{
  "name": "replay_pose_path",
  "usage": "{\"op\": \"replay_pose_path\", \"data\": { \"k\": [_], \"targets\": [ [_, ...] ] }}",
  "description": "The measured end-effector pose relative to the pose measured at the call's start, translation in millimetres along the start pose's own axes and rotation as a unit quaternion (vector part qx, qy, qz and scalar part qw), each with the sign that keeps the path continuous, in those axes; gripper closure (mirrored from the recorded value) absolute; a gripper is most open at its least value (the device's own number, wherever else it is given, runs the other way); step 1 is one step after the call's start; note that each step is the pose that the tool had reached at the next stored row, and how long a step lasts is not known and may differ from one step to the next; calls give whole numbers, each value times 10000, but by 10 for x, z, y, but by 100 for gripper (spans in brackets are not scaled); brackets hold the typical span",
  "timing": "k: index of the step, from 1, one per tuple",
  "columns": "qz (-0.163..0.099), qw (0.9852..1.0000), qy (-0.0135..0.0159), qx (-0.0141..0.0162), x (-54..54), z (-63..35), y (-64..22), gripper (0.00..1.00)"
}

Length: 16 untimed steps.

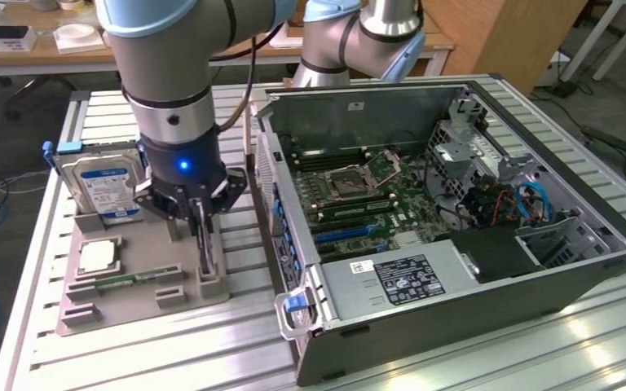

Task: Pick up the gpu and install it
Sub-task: 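Pick up the gpu and move the gpu toward the slot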

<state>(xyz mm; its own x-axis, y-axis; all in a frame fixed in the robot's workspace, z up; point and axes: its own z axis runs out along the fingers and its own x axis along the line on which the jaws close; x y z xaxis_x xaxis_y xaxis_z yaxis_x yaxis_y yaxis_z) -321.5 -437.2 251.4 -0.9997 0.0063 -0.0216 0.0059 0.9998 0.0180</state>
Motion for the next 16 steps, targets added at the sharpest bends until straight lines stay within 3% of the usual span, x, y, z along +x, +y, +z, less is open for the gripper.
{"op": "replay_pose_path", "data": {
  "k": [4,7,16],
  "targets": [
    [1,10000,0,-23,-1,-51,1,74],
    [1,10000,0,-57,-2,-79,0,74],
    [2,10000,0,-96,-3,-170,2,74]
  ]
}}
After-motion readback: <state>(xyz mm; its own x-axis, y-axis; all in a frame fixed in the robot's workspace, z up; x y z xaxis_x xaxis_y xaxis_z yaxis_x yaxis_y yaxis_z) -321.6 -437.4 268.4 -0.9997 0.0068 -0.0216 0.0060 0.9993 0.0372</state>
